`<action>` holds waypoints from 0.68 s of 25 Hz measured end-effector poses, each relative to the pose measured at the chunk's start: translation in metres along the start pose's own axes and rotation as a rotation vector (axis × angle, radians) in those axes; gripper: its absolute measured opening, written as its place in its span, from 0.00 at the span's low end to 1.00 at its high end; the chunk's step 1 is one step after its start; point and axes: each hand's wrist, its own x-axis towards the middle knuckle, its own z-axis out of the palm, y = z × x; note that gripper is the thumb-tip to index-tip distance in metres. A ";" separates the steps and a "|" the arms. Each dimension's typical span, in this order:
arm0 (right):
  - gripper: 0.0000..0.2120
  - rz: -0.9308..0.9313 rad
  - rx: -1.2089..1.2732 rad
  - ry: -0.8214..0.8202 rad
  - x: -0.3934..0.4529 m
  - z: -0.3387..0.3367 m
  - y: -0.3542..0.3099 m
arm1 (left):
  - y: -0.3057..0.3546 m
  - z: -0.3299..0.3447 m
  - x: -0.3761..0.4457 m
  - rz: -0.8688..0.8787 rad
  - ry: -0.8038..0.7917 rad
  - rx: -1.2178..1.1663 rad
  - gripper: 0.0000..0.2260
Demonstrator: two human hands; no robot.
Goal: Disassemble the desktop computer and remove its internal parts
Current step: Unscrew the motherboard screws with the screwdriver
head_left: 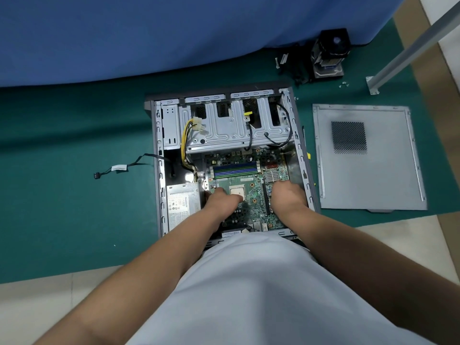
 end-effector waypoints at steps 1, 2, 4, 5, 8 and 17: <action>0.10 0.000 0.002 0.001 0.001 0.000 0.000 | 0.000 -0.001 0.000 0.001 -0.008 -0.009 0.30; 0.09 0.001 0.009 0.000 0.002 0.000 0.000 | 0.001 -0.001 -0.001 -0.001 -0.014 -0.031 0.28; 0.09 0.006 0.019 0.008 0.003 0.000 0.000 | 0.002 -0.002 -0.001 -0.009 -0.011 -0.096 0.24; 0.08 0.008 0.022 0.016 0.003 0.001 0.000 | 0.003 -0.002 -0.001 -0.011 -0.002 -0.128 0.21; 0.08 0.018 0.027 0.025 0.003 0.002 0.000 | 0.005 -0.003 -0.002 -0.009 0.016 -0.201 0.16; 0.08 0.037 0.152 0.082 0.008 0.004 0.001 | 0.007 -0.003 -0.005 0.027 0.042 -0.328 0.11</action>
